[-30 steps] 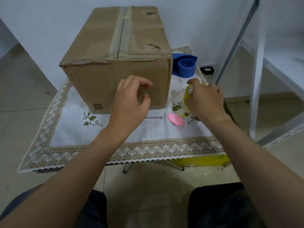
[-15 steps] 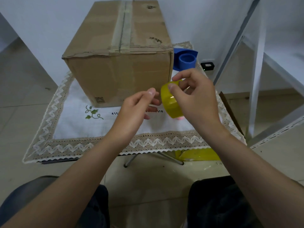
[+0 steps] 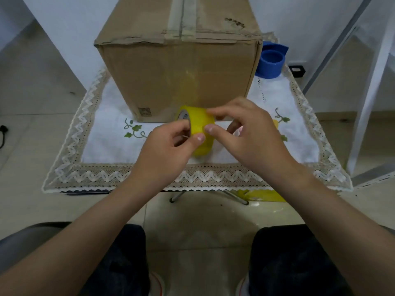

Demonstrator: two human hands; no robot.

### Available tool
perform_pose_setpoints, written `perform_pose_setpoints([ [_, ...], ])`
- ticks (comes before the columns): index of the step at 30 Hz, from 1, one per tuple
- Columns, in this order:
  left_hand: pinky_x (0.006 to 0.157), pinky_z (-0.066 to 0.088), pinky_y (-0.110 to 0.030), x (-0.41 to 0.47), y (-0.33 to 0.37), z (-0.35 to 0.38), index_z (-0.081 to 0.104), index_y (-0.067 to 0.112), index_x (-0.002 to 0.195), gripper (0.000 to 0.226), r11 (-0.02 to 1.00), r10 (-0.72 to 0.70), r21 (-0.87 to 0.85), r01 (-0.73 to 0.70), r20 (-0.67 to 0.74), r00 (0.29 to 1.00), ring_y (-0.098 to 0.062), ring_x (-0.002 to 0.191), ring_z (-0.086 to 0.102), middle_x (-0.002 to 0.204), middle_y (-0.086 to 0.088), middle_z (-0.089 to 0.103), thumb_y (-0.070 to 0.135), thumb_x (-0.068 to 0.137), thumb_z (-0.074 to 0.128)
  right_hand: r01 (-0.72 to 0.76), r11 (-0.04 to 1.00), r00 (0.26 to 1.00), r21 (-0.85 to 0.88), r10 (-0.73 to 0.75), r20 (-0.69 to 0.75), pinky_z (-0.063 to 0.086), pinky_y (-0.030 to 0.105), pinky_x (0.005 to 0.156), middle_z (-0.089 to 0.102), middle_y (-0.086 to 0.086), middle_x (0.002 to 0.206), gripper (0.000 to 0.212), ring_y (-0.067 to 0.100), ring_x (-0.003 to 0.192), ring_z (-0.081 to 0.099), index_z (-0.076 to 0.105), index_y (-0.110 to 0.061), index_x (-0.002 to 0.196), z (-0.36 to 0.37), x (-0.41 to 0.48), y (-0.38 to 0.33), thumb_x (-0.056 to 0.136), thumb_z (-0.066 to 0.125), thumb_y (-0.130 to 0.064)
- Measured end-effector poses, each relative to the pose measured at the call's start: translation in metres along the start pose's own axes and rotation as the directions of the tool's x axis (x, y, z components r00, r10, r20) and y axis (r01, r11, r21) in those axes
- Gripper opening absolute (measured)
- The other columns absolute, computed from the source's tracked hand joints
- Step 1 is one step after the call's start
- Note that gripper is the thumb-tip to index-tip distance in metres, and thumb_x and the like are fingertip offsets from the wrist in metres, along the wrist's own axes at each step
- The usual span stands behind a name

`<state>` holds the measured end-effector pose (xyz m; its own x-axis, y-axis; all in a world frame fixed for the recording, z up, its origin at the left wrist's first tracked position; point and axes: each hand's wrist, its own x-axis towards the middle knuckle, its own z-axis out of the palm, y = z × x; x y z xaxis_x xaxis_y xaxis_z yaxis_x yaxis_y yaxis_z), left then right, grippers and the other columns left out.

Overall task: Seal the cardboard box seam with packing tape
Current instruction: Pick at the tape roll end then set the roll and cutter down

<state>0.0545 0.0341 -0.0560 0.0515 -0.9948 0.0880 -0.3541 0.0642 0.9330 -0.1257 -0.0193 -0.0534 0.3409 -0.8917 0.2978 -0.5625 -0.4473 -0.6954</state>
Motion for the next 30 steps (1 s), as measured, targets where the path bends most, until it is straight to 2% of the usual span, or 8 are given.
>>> perform_pose_setpoints([
  [4, 0.082, 0.055, -0.062, -0.001, -0.007, -0.003, 0.072, 0.001, 0.103, 0.035, 0.997, -0.002, 0.078, 0.003, -0.017, 1.000, -0.043, 0.088, 0.068, 0.093, -0.027, 0.071, 0.033, 0.090, 0.066, 0.026, 1.000, 0.999, 0.003, -0.026, -0.027, 0.052, 0.028, 0.069, 0.063, -0.015, 0.099, 0.009, 0.009, 0.069, 0.064, 0.077, -0.027, 0.090, 0.005, 0.003, -0.002, 0.089, 0.083, -0.034],
  [6, 0.080, 0.057, -0.054, -0.001, -0.009, -0.004, 0.074, 0.010, 0.100, 0.024, 0.997, -0.010, 0.079, 0.011, -0.008, 1.000, -0.040, 0.086, 0.069, 0.089, -0.020, 0.074, 0.031, 0.092, 0.068, 0.024, 1.000, 0.999, 0.000, -0.024, -0.022, 0.056, 0.035, 0.071, 0.065, -0.014, 0.097, 0.011, 0.011, 0.071, 0.064, 0.075, -0.026, 0.083, 0.007, 0.003, -0.001, 0.089, 0.082, -0.032],
  [9, 0.065, 0.051, -0.031, -0.002, -0.010, -0.005, 0.075, 0.028, 0.095, 0.010, 0.993, 0.019, 0.121, -0.017, -0.016, 1.000, -0.017, 0.067, 0.065, 0.072, 0.005, 0.072, 0.021, 0.097, 0.068, 0.072, 0.997, 0.997, -0.004, -0.072, -0.001, 0.055, 0.032, 0.070, 0.064, -0.010, 0.104, 0.007, 0.014, 0.077, 0.065, 0.075, -0.026, 0.094, 0.007, 0.002, 0.001, 0.091, 0.080, -0.028],
  [13, 0.065, 0.048, -0.039, -0.002, -0.008, -0.002, 0.075, 0.024, 0.097, 0.007, 0.989, 0.037, 0.145, -0.036, -0.002, 0.999, -0.024, 0.068, 0.062, 0.072, 0.000, 0.071, 0.021, 0.097, 0.068, 0.155, 0.987, 0.988, -0.035, -0.154, 0.029, 0.040, 0.004, 0.068, 0.060, -0.006, 0.114, 0.025, 0.008, 0.090, 0.060, 0.075, -0.022, 0.118, 0.008, 0.000, 0.002, 0.093, 0.077, -0.023],
  [17, 0.049, 0.033, -0.021, -0.003, -0.007, -0.002, 0.066, 0.028, 0.080, 0.019, 0.980, 0.033, 0.193, -0.038, 0.026, 0.999, -0.010, 0.049, 0.044, 0.051, 0.013, 0.054, 0.020, 0.097, 0.067, 0.188, 0.982, 0.982, -0.005, -0.188, -0.003, 0.040, 0.011, 0.069, 0.066, -0.004, 0.103, 0.005, 0.011, 0.088, 0.062, 0.080, -0.019, 0.096, 0.005, -0.001, 0.001, 0.091, 0.080, -0.020],
  [20, 0.052, 0.031, -0.030, -0.004, -0.008, 0.000, 0.064, 0.018, 0.080, 0.017, 0.964, 0.051, 0.258, -0.063, 0.053, 0.997, -0.012, 0.048, 0.036, 0.048, 0.008, 0.042, 0.021, 0.096, 0.066, 0.144, 0.989, 0.989, 0.037, -0.145, 0.023, 0.042, 0.015, 0.066, 0.065, -0.006, 0.099, 0.004, 0.013, 0.082, 0.064, 0.075, -0.021, 0.089, 0.003, -0.002, -0.004, 0.091, 0.079, -0.021],
  [23, 0.052, 0.030, -0.032, -0.004, -0.006, 0.002, 0.062, 0.014, 0.080, 0.019, 0.929, 0.101, 0.351, -0.119, 0.070, 0.992, -0.014, 0.050, 0.035, 0.049, 0.007, 0.038, 0.022, 0.096, 0.067, 0.071, 0.995, 0.995, 0.077, -0.076, 0.071, 0.043, 0.010, 0.066, 0.062, -0.008, 0.102, 0.010, 0.012, 0.081, 0.064, 0.069, -0.027, 0.095, 0.001, -0.002, -0.006, 0.092, 0.077, -0.023],
  [30, 0.050, 0.029, -0.030, -0.003, -0.004, 0.004, 0.059, 0.024, 0.077, 0.019, 0.912, 0.122, 0.385, -0.140, 0.071, 0.990, -0.012, 0.048, 0.038, 0.049, 0.009, 0.039, 0.023, 0.094, 0.068, 0.064, 0.991, 0.992, 0.115, -0.076, 0.103, 0.043, 0.010, 0.065, 0.063, -0.005, 0.102, 0.015, 0.013, 0.081, 0.066, 0.068, -0.031, 0.090, -0.004, -0.002, -0.007, 0.092, 0.079, -0.021],
])
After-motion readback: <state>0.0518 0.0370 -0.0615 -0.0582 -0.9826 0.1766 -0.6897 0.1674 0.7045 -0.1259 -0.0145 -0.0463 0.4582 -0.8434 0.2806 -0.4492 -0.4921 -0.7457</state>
